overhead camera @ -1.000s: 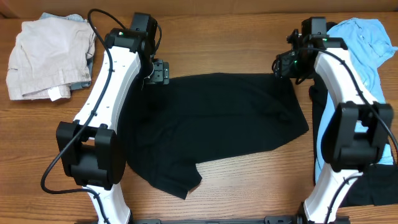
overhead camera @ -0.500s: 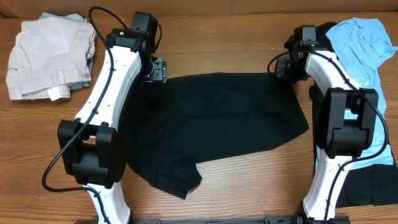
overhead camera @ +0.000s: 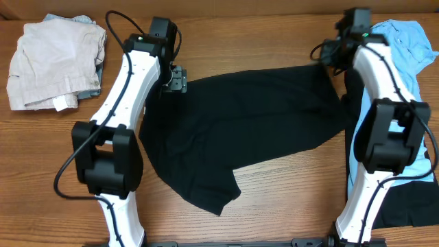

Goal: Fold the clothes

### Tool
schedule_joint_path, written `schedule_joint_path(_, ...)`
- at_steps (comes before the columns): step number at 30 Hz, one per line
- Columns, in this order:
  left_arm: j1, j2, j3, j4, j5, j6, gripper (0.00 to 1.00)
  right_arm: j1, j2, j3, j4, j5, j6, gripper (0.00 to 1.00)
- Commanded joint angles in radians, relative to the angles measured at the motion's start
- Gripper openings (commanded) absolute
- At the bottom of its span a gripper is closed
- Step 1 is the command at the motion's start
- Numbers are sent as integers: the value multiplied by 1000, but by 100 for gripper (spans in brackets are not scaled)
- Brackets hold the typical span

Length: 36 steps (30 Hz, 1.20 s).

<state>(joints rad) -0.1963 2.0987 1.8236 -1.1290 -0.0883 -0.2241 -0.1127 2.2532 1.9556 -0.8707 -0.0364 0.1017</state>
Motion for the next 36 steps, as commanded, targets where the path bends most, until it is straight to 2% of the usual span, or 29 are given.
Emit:
schedule_joint_path(1,-5,84,-13,-3,89,18,50,-14,-2,128,-113,-69,4,94)
schedule_joint_path(2,-6,105,-13,-7,117,18,31,-14,-2,150,-149,-77,4,95)
schedule_joint_path(4,-8,131,-13,-27,142,14,4,-14,-6,171,-202,-79,4,95)
schedule_joint_path(12,-12,201,-15,-76,139,-26,4,-11,-7,171,-311,-101,4,89)
schedule_joint_path(14,-9,221,-15,-51,93,-26,4,-10,-7,171,-375,-104,4,85)
schedule_joint_path(19,48,266,-15,71,77,-22,4,-9,-7,171,-468,-108,4,84)
schedule_joint_path(23,100,280,-15,182,37,35,4,-7,-7,171,-490,-124,5,84)
schedule_joint_path(27,127,280,42,250,-53,171,4,-5,-14,172,-468,-154,11,84)
schedule_joint_path(29,122,280,157,190,-87,212,16,-5,-62,172,-424,-159,23,84)
schedule_joint_path(32,110,279,409,11,-91,164,41,-5,-199,172,-363,-156,34,90)
schedule_joint_path(33,103,278,566,-106,-26,115,46,-8,-271,172,-374,-156,34,92)
schedule_joint_path(36,80,278,830,-306,110,41,56,-7,-393,172,-454,-156,34,94)
